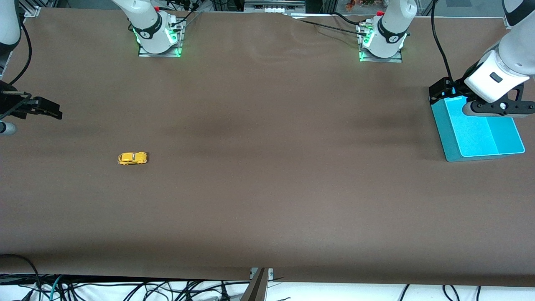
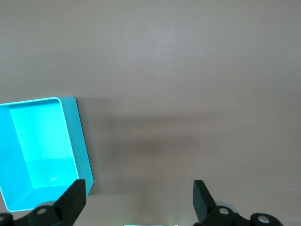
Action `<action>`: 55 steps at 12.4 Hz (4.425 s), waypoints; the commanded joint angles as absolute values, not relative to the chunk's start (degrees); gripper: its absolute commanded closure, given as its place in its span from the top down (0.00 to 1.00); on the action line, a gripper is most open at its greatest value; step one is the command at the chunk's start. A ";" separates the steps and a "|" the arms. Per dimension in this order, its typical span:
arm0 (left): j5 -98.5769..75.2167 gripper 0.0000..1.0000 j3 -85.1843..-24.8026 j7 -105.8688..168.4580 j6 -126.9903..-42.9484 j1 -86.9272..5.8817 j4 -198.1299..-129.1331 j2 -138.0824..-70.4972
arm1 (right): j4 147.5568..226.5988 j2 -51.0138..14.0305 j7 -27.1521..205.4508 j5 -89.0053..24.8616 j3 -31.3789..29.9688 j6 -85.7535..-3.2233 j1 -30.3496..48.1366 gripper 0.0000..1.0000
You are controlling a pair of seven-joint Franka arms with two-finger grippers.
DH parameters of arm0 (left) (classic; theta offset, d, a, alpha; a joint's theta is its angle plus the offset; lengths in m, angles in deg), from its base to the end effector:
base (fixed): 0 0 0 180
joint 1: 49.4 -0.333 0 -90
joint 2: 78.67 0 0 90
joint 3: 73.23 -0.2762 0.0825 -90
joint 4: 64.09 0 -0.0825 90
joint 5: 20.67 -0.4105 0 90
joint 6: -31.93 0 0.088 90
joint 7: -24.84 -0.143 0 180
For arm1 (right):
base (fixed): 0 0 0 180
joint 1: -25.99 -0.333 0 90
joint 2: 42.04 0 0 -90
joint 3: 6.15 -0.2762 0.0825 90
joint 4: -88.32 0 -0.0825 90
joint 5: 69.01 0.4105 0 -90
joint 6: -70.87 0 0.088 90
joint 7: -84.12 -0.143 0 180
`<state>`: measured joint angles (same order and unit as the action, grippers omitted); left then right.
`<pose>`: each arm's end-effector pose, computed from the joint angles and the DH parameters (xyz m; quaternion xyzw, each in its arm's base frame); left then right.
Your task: Wind and store yellow beetle car
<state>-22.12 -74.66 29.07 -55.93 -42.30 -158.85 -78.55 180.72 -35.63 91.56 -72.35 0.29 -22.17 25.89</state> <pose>0.5658 -0.0525 0.5061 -0.9981 0.0128 0.0578 0.0177 0.5999 -0.0726 0.4665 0.9980 0.0126 -0.0538 0.0290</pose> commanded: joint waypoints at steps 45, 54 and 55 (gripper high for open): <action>-19.88 1.00 -74.02 26.87 -53.15 -43.86 -157.52 -78.49 | 186.83 -28.68 143.06 -72.35 -0.53 -23.77 19.31 0.99; -19.88 1.00 -74.02 27.04 -52.97 -43.86 -157.52 -78.49 | 206.25 -30.71 162.07 -72.26 -0.53 -49.07 19.31 0.99; -19.88 1.00 -74.02 27.04 -52.89 -43.86 -157.61 -78.49 | 207.31 -30.53 163.73 -72.34 -0.53 -52.32 19.31 0.99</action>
